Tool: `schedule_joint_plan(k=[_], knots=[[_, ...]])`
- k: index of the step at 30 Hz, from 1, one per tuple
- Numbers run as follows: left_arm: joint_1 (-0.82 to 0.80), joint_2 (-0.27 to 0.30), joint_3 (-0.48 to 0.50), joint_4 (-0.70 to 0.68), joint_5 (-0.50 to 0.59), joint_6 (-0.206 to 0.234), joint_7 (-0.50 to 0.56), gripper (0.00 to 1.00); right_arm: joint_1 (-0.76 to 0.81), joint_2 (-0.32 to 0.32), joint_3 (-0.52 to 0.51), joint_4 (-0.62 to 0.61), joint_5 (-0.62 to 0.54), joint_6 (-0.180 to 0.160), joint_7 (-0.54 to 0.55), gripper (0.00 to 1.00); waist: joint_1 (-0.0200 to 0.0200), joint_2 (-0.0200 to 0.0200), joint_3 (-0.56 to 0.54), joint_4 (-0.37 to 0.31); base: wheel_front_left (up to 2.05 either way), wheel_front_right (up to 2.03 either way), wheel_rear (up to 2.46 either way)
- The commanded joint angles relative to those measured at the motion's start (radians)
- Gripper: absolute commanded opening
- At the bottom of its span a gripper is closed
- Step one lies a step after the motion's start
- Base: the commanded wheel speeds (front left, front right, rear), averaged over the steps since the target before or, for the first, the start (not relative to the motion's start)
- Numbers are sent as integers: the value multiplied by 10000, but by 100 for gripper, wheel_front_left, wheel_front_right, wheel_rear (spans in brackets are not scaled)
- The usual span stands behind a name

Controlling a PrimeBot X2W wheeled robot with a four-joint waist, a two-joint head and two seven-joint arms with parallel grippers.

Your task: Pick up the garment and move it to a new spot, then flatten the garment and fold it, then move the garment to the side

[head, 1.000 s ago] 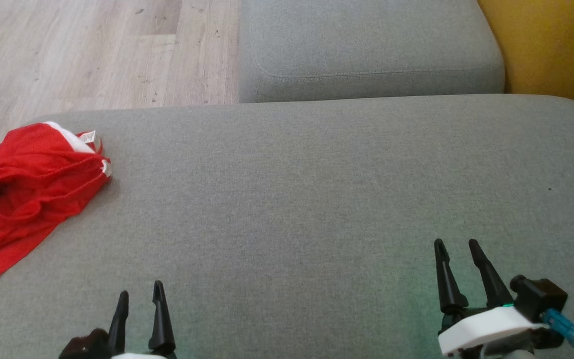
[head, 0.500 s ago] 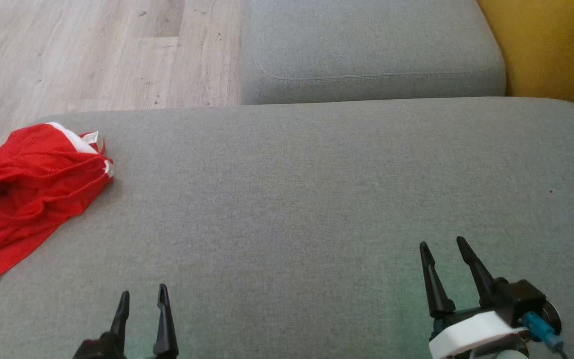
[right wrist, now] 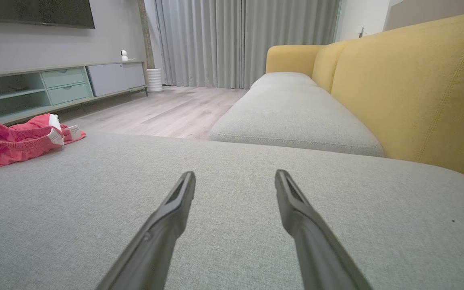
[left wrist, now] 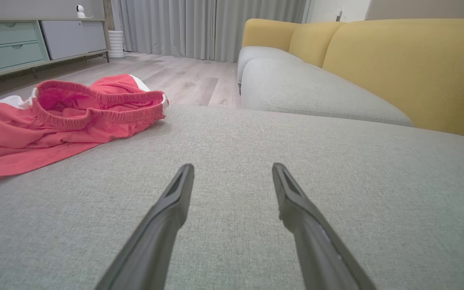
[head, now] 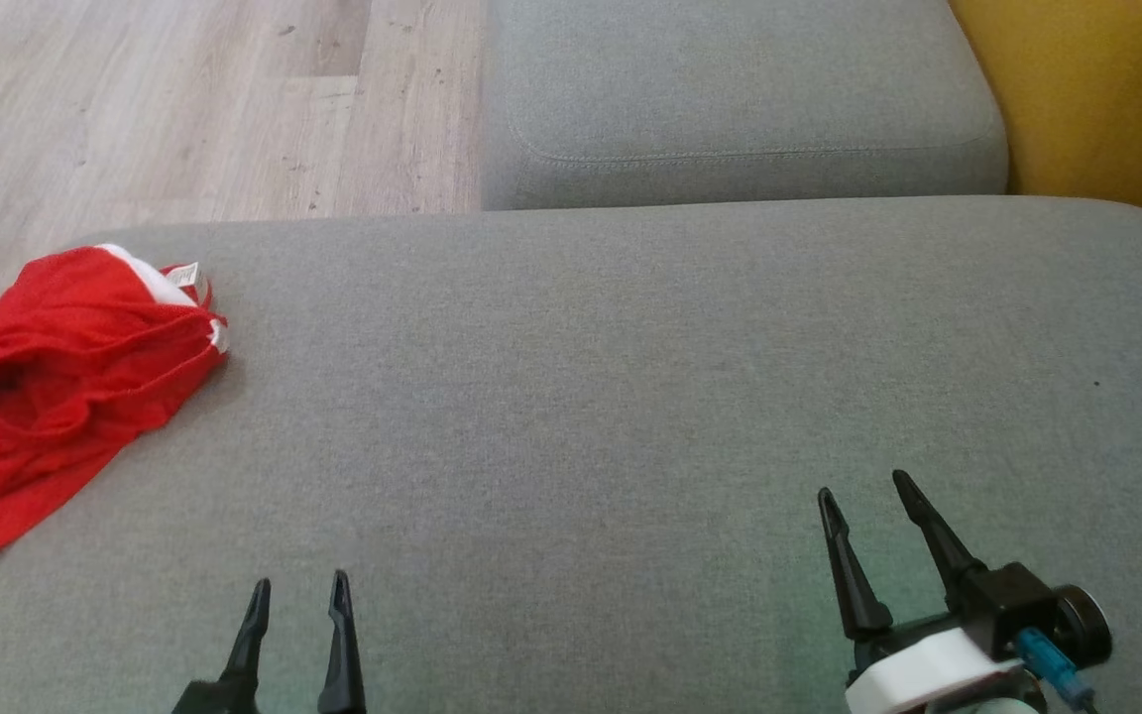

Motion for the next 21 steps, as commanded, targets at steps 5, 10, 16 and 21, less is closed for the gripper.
schedule_joint_plan(k=[5,10,16,21], knots=[[-197,101,308,-336,-126,117,-32,100,-192,-97,202,-242,61,77,-136,100,0,0,15,1,0,0,0],[-205,126,291,-339,-177,149,-3,100,-200,-97,189,-217,76,77,-136,100,0,0,29,10,0,0,0],[-207,142,259,-326,-231,186,3,100,-198,-97,179,-202,71,77,-136,100,0,0,34,29,0,0,0],[-290,166,171,-298,-216,194,12,100,-143,-97,-16,-267,32,77,-136,100,0,0,77,302,0,0,0]])
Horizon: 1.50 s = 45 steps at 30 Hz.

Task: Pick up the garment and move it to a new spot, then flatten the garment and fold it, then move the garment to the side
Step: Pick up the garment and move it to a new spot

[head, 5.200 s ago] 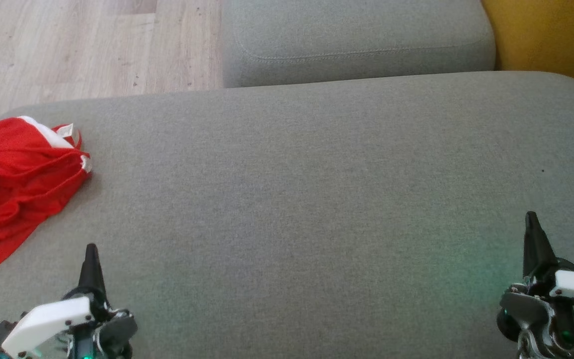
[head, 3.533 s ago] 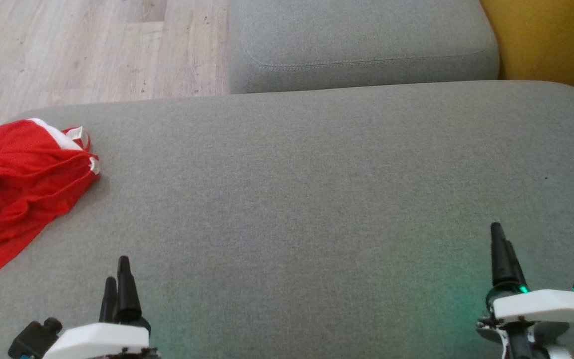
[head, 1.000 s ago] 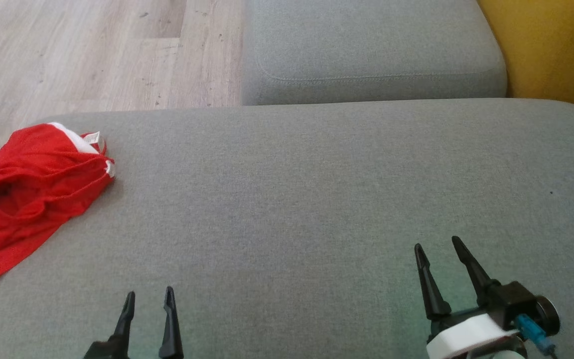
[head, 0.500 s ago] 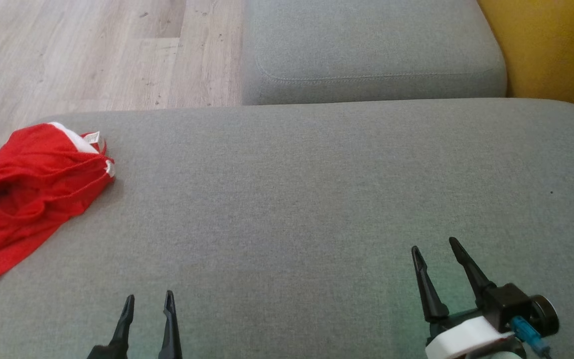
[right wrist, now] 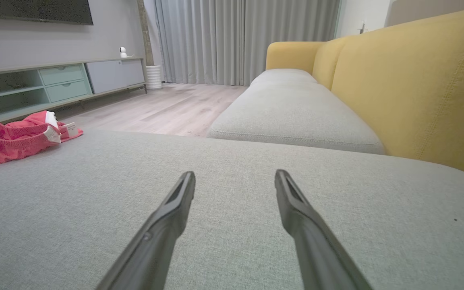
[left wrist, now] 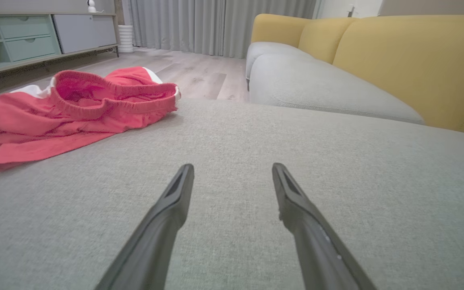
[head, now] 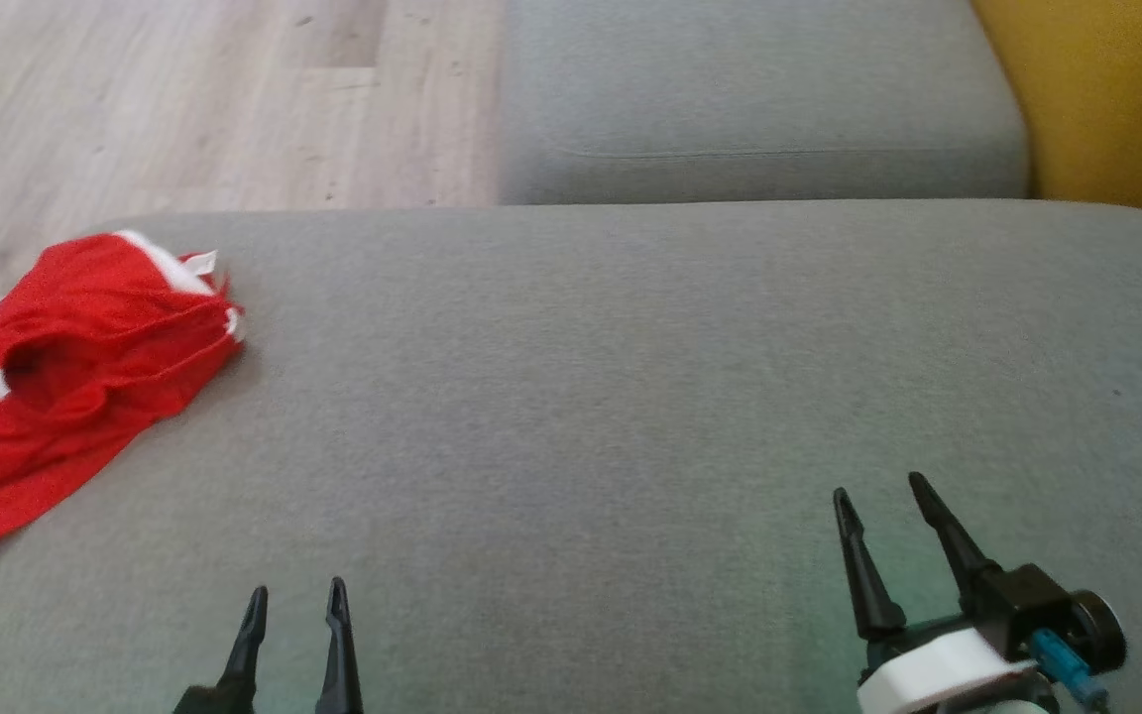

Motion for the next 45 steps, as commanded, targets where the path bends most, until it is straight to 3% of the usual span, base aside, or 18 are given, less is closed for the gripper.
schedule_joint_plan(k=[1,15,18,26,34,41,42,45], knots=[[-454,88,220,-270,-68,44,-2,100,-149,-95,147,-366,-24,77,-136,100,0,0,36,241,0,0,0],[-632,465,350,-684,-31,263,179,100,-279,-95,202,-586,207,77,-136,100,0,0,187,3811,0,0,0],[-545,519,435,-818,-89,334,197,100,-396,-95,350,-547,238,77,-136,100,0,0,254,4317,0,0,0],[-219,491,662,-1169,-281,584,39,100,-932,-95,769,-315,134,77,-136,100,0,0,505,4484,0,0,0],[-699,1269,1061,-1753,-118,672,388,100,-942,-95,495,-392,100,77,-136,100,0,0,514,4512,0,0,0],[-2811,2913,2140,-3517,18,700,1432,100,-1241,-95,196,-695,-409,77,-135,100,0,0,1209,4137,0,0,0],[-3699,3434,2266,-3715,97,571,1890,100,-1353,-95,139,-742,-574,77,-109,100,0,0,1405,4027,0,0,0],[-5159,4148,2207,-3525,180,177,2456,100,-1543,-95,143,-901,-905,77,64,100,0,0,1815,3818,0,0,0]])
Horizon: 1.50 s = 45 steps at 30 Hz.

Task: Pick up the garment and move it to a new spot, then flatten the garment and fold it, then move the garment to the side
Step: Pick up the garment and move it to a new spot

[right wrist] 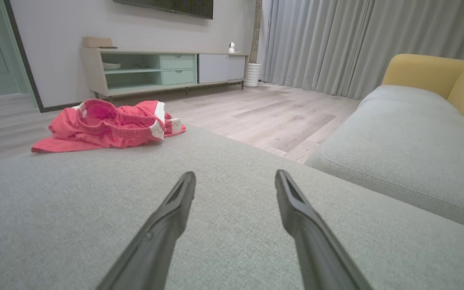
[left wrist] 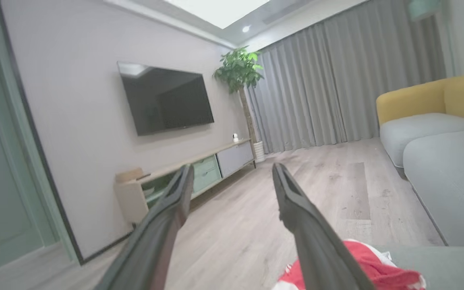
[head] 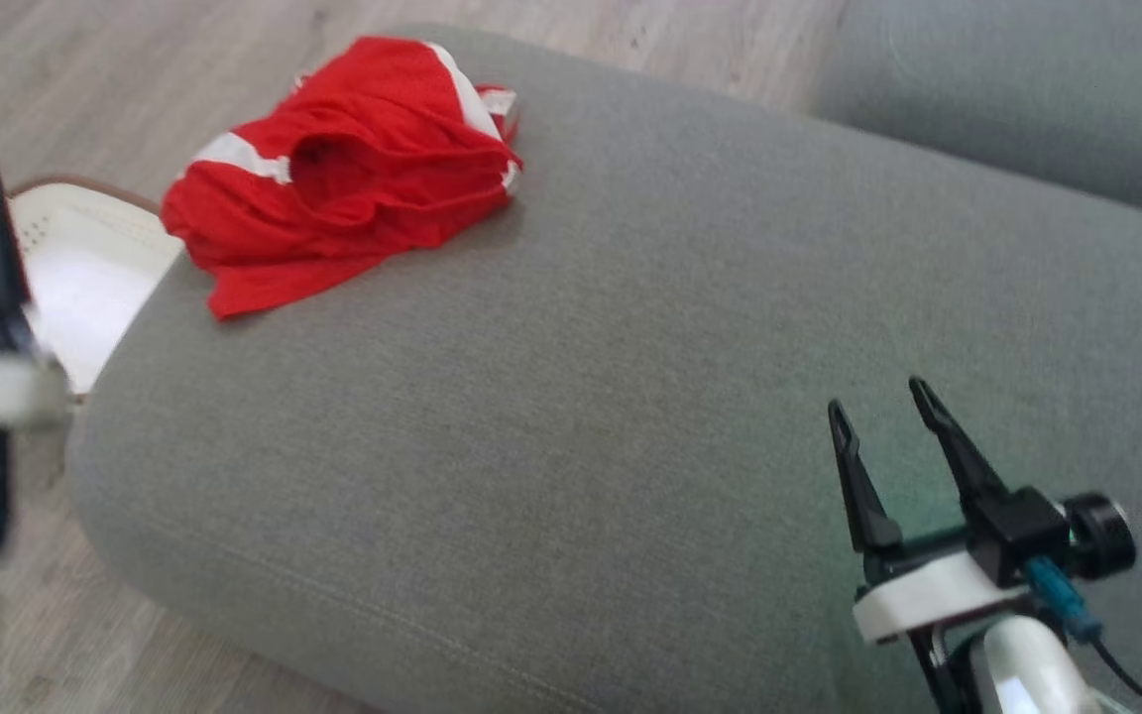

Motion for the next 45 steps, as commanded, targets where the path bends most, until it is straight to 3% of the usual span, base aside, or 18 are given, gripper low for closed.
schedule_joint_plan(k=[1,3,8,19,24,30,32,33,35,45], knots=[[-1107,767,392,-94,229,-202,165,100,-586,-77,236,-468,-251,77,118,100,-1,0,522,-360,0,0,0],[-2012,1077,181,367,310,-495,418,100,-759,-77,261,-606,-531,77,293,100,-1,0,836,-580,0,0,0],[-3777,1223,-202,2388,2,-1102,885,100,-1119,-79,384,-1016,-1171,77,723,100,-1,0,1769,-1149,0,0,0],[-5166,637,-639,6558,-643,-1633,780,100,-1753,-444,676,-2367,-1609,77,1513,100,-1,0,3985,-1869,0,0,0],[-5451,646,-914,7997,-469,-1622,697,100,-1681,-551,494,-2608,-1629,77,1698,100,-1,0,4436,-1929,0,0,0],[-5855,714,-831,9387,-415,-1123,537,100,-1474,-568,335,-2730,-1625,77,1673,100,-1,0,4651,-1946,0,0,0],[-5975,701,-807,9709,-463,-1107,385,47,-1459,-568,330,-2743,-1618,77,1663,100,-1,0,4676,-1952,0,0,0],[-5975,701,-807,9709,-463,-1107,385,47,-1459,-568,330,-2743,-1618,77,1663,100,-1,0,4676,-1952,0,0,0],[-6093,691,-818,9960,-471,-1099,163,0,-1476,-559,322,-2738,-1609,77,1664,100,-1,0,4677,-1954,0,0,0],[-7083,1242,-1193,11041,-116,-1436,-1182,0,-1633,-340,332,-2111,-1419,77,1236,100,-1,0,3712,-2150,0,0,0]])
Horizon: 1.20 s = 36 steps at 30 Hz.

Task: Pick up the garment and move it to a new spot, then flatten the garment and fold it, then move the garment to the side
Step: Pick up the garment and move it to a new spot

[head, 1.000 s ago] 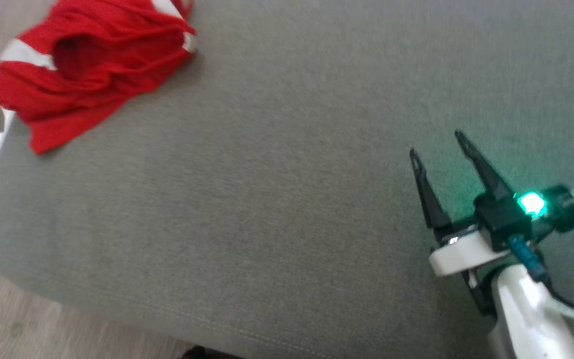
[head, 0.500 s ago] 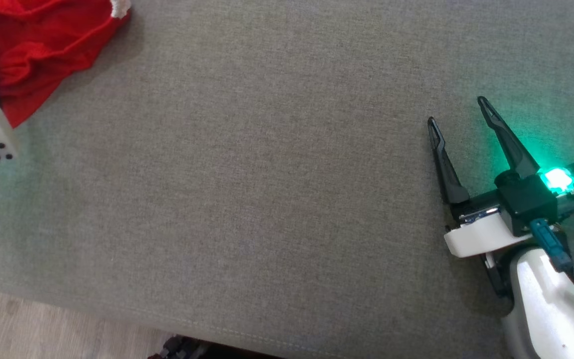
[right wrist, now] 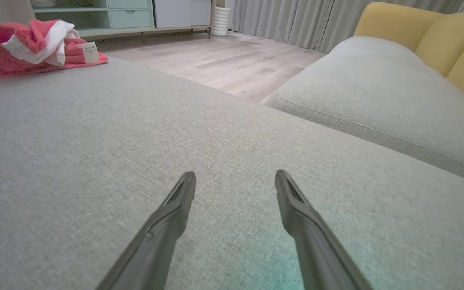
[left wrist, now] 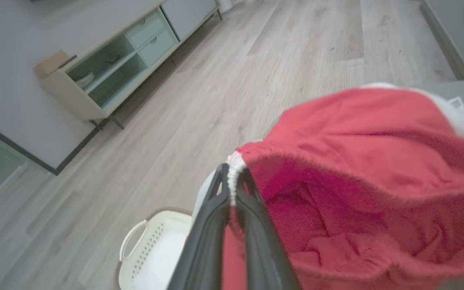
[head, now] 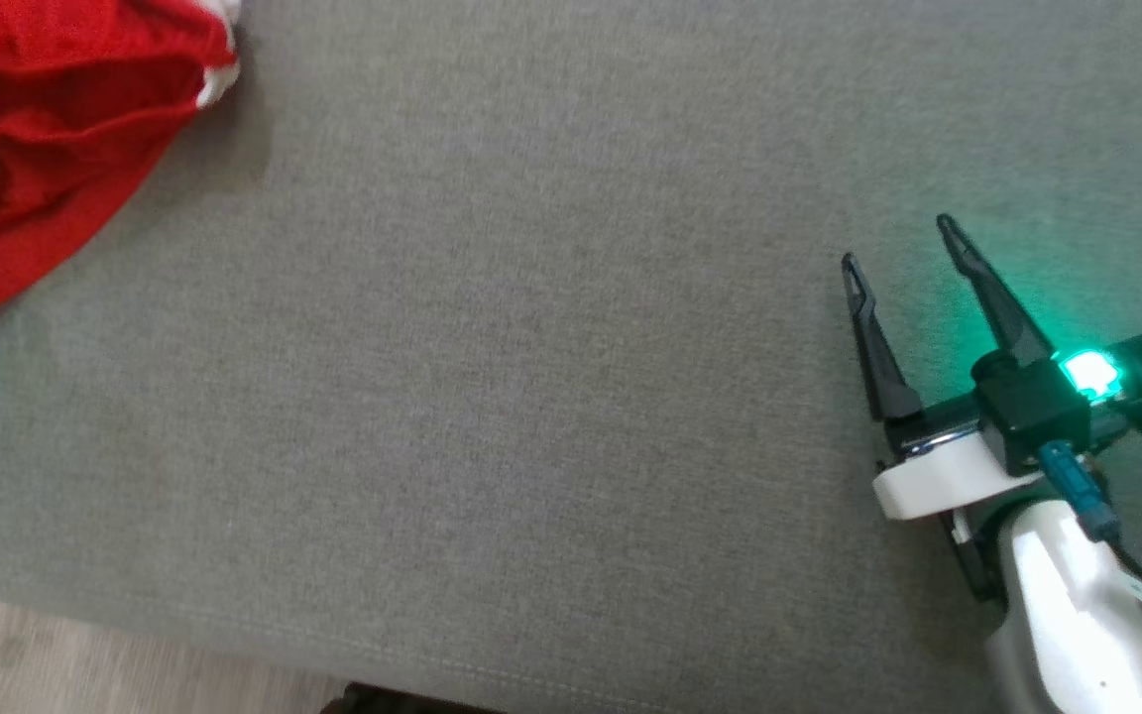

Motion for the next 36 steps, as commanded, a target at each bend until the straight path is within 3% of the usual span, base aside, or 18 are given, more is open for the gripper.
schedule_joint_plan(k=[1,7,11,18,22,27,31,36], knots=[[-382,885,168,-185,90,-17,-138,0,27,184,232,-205,109,75,-138,100,0,1,-452,-155,0,0,0],[-1230,1372,-538,-189,620,-394,-453,0,178,362,121,658,441,75,-685,100,0,1,-1918,-648,0,0,0],[-1810,1195,-1281,-675,956,-575,-219,0,517,400,-173,1171,732,75,-987,100,0,1,-2977,-1025,0,0,0],[-2013,228,-2667,-2545,995,-661,896,0,1307,407,-595,1715,1542,75,-1287,100,0,1,-4412,-1835,0,0,0],[-1792,-477,-3449,-4094,-45,-667,1818,0,1508,408,-657,1856,1822,75,-1367,100,0,1,-4786,-2278,0,0,0],[-1565,-1439,-3605,-5829,-1266,-658,2887,0,1444,408,-547,1889,2044,75,-1417,100,0,1,-4738,-2765,0,0,0],[-1242,-2155,-3644,-6817,-1839,-352,3613,0,1286,408,-508,1915,2147,75,-1436,100,0,1,-4438,-3050,0,0,0],[-551,-2421,-3587,-7355,-2200,198,4177,0,1093,409,-505,1945,2193,75,-1446,100,0,1,-3997,-3244,0,0,0]])
